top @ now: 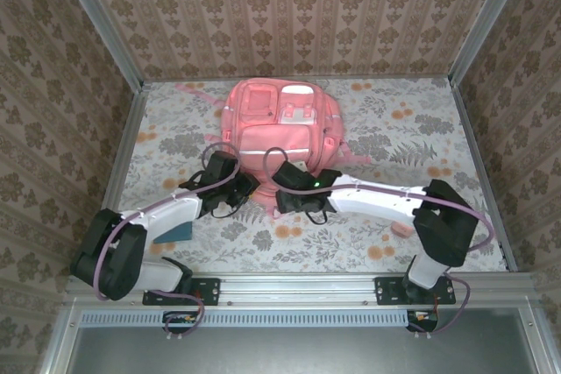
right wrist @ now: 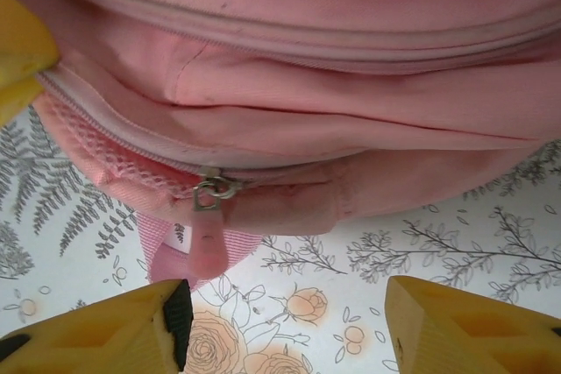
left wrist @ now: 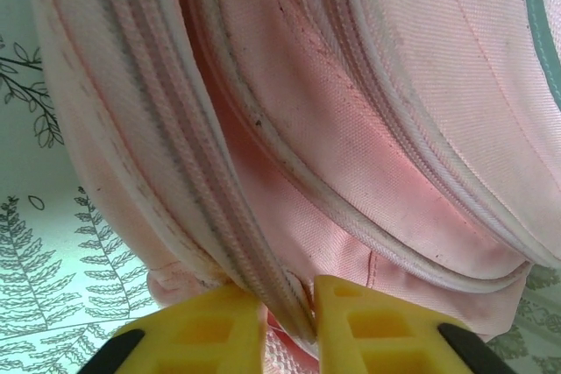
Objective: Pack the student bag
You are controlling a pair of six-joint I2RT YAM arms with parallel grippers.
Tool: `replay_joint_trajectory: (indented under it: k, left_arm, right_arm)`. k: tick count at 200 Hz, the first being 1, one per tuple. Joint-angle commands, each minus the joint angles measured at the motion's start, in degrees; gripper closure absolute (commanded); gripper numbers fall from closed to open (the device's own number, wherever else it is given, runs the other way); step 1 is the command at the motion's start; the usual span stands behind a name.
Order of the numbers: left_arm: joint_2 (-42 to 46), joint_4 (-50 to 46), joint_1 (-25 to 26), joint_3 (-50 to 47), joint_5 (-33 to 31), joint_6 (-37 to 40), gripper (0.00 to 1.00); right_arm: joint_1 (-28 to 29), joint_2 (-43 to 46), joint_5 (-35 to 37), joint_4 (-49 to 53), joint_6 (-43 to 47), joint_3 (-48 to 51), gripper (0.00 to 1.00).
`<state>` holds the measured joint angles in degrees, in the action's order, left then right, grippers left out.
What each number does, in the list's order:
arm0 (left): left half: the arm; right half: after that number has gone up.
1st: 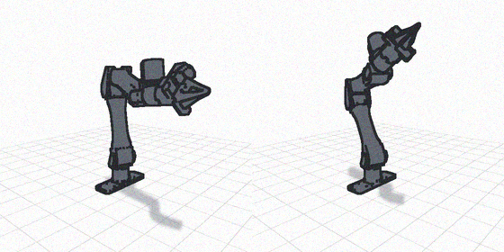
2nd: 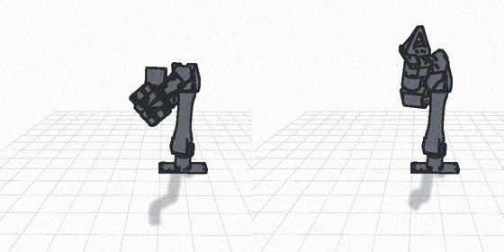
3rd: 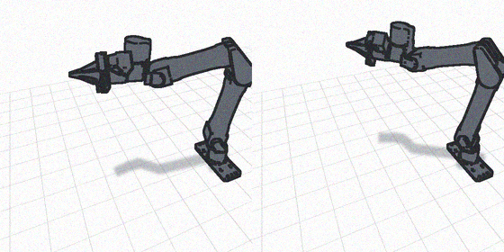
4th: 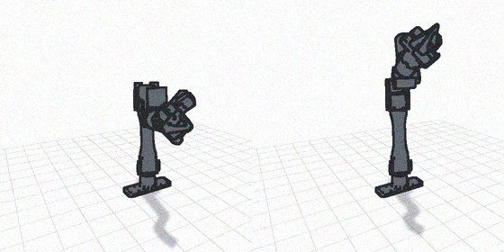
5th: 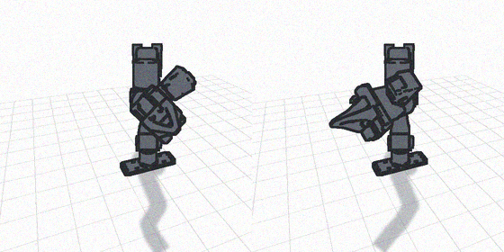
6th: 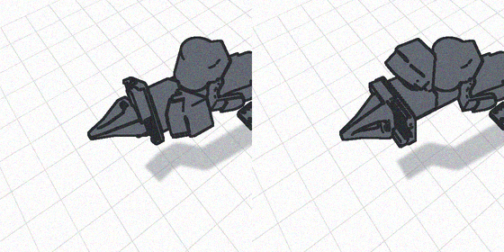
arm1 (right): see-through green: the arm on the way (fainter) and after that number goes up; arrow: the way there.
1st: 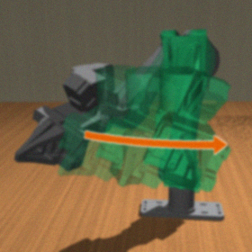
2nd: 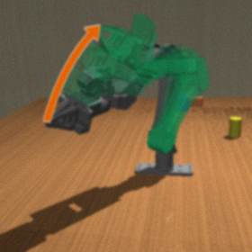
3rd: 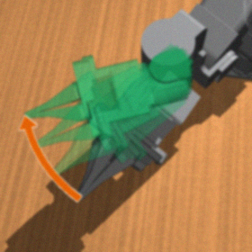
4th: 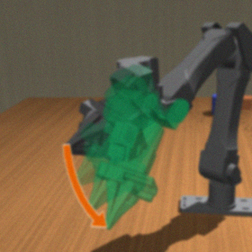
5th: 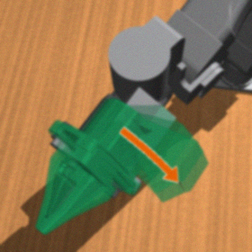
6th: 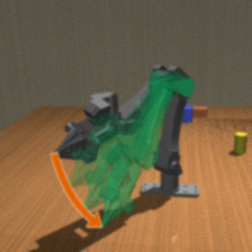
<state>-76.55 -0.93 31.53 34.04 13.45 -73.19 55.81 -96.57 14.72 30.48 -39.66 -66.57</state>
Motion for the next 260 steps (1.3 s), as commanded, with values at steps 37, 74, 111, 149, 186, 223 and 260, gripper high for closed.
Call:
replay_joint_trajectory:
  k: [37, 74, 111, 149, 186, 223, 260]
  left_arm:
    - [-0.7, -1.88, 0.38, 1.38, -0.9, 1.21, 0.85]
    - [-0.61, -1.84, 0.38, 1.2, -0.99, 1.12, 0.86]
    - [-0.61, -1.89, 0.38, 1.2, -1.24, 1.11, 0.86]
    - [-0.16, -2.28, 0.33, 1.33, -1.08, 1.21, 0.84]
    - [1.74, -3.32, 0.38, 0.94, -1.21, 1.12, 0.73]
    - [2.81, -4.0, 0.33, 0.28, -1.94, 0.79, 0.7]
    - [2.64, -3.82, 0.24, 0.15, -1.96, 0.97, 0.74]
  right_arm:
    - [2.02, -9.49, 5.71, 4.73, 3.18, -9.19, 0.55]
    - [2.0, -11.73, 8.02, 7.2, 2.49, -11.03, 0.69]
    - [2.02, -11.44, 8.98, 8.64, 1.78, -10.13, 0.9]
    - [1.94, -9.1, 7.85, 7.53, 2.1, -8.32, 1.0]
    - [1.8, -4.42, -0.73, 0.7, 6.72, -5.98, 1.0]
    - [1.67, -2.15, -9.66, -5.03, 8.9, -6.07, 1.0]
    - [1.59, -1.44, -10.26, -5.42, 8.63, -5.58, 1.0]
